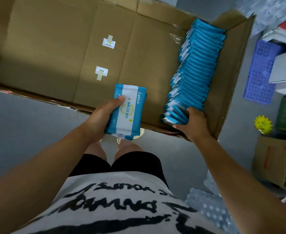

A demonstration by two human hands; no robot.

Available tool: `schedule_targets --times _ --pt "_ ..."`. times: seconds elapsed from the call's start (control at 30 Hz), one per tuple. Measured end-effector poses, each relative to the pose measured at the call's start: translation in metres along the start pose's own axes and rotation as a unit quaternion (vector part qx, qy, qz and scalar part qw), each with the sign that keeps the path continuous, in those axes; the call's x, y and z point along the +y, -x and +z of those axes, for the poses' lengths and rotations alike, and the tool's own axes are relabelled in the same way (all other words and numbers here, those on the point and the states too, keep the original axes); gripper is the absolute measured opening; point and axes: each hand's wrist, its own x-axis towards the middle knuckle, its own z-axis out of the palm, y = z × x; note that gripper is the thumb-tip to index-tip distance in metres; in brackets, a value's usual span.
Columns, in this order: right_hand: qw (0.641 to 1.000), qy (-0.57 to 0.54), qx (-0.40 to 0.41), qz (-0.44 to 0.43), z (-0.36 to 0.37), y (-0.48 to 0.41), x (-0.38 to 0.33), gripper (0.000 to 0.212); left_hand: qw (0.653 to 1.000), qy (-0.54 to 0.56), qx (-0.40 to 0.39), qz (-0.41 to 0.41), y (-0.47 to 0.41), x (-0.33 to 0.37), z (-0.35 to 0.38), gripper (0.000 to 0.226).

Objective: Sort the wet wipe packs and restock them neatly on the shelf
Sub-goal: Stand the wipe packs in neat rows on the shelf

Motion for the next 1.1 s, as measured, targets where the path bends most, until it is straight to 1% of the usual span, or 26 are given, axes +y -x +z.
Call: schedule_targets --times 0.07,0.13,0.17,0.2,0.27,0.33,0.43,0.5,0.57,0.63,0.67,0.73,0.8,0.83,0.9,0.93,0.97,1.03,1.1 --pt "0.998 0.06 -0.024 -0.014 -0.001 -0.002 -0.002 0.062 1.0 -0.004 0.0 0.017 0.004 -0.003 0.002 0.052" --pt "0.995 0.079 -0.045 -0.032 -0.003 -0.005 -0.005 0.053 1.0 0.0 0.006 0.025 0.008 -0.005 0.002 0.057" --pt "0.996 0.056 -0.052 -0.042 -0.003 -0.006 -0.004 0.05 1.0 0.0 0.008 0.027 0.01 -0.006 0.0 0.059" --pt "0.997 0.007 -0.058 -0.042 -0.005 -0.005 -0.007 0.049 0.999 -0.002 0.011 0.032 0.012 -0.006 -0.002 0.059" --pt "0.989 -0.136 -0.053 -0.02 -0.011 -0.002 -0.014 0.047 0.999 -0.004 0.017 0.04 0.018 -0.006 -0.009 0.059" --pt "0.964 -0.262 -0.039 0.0 -0.025 0.01 -0.033 0.039 0.998 -0.003 0.024 0.053 0.024 -0.005 -0.019 0.058" --pt "0.922 -0.384 -0.041 -0.004 -0.052 0.037 -0.077 0.032 0.996 0.009 0.034 0.076 0.036 0.001 -0.035 0.063" --pt "0.885 -0.463 -0.048 -0.015 -0.065 0.059 -0.111 0.036 0.994 0.03 0.045 0.094 0.046 0.005 -0.046 0.059" --pt "0.846 -0.529 -0.06 -0.026 -0.072 0.081 -0.147 0.047 0.99 0.059 0.06 0.116 0.055 0.009 -0.06 0.051" --pt "0.81 -0.578 -0.092 -0.048 -0.072 0.103 -0.181 0.055 0.984 0.075 0.073 0.141 0.066 0.011 -0.078 0.046" --pt "0.796 -0.592 -0.111 -0.061 -0.068 0.112 -0.198 0.057 0.982 0.083 0.075 0.153 0.071 0.012 -0.09 0.047" --pt "0.783 -0.6 -0.142 -0.085 -0.056 0.133 -0.236 0.06 0.976 0.098 0.061 0.183 0.084 0.014 -0.119 0.054" --pt "0.783 -0.597 -0.138 -0.106 -0.035 0.158 -0.282 0.057 0.975 0.086 0.016 0.206 0.102 0.014 -0.16 0.061" --pt "0.789 -0.588 -0.135 -0.114 -0.027 0.165 -0.298 0.052 0.975 0.076 -0.009 0.211 0.108 0.014 -0.172 0.066" --pt "0.813 -0.557 -0.109 -0.125 -0.004 0.185 -0.335 0.043 0.973 0.048 -0.054 0.218 0.123 0.013 -0.204 0.074" --pt "0.829 -0.537 -0.09 -0.125 0.012 0.196 -0.356 0.039 0.971 0.033 -0.063 0.226 0.135 0.014 -0.226 0.073" --pt "0.843 -0.516 -0.077 -0.128 0.025 0.205 -0.378 0.038 0.97 0.02 -0.061 0.236 0.146 0.015 -0.248 0.071" --pt "0.861 -0.48 -0.079 -0.149 0.048 0.223 -0.422 0.034 0.967 0.005 -0.031 0.253 0.165 0.016 -0.293 0.069" --pt "0.86 -0.471 -0.106 -0.163 0.062 0.236 -0.464 0.028 0.966 0.006 -0.01 0.258 0.184 0.018 -0.334 0.068"
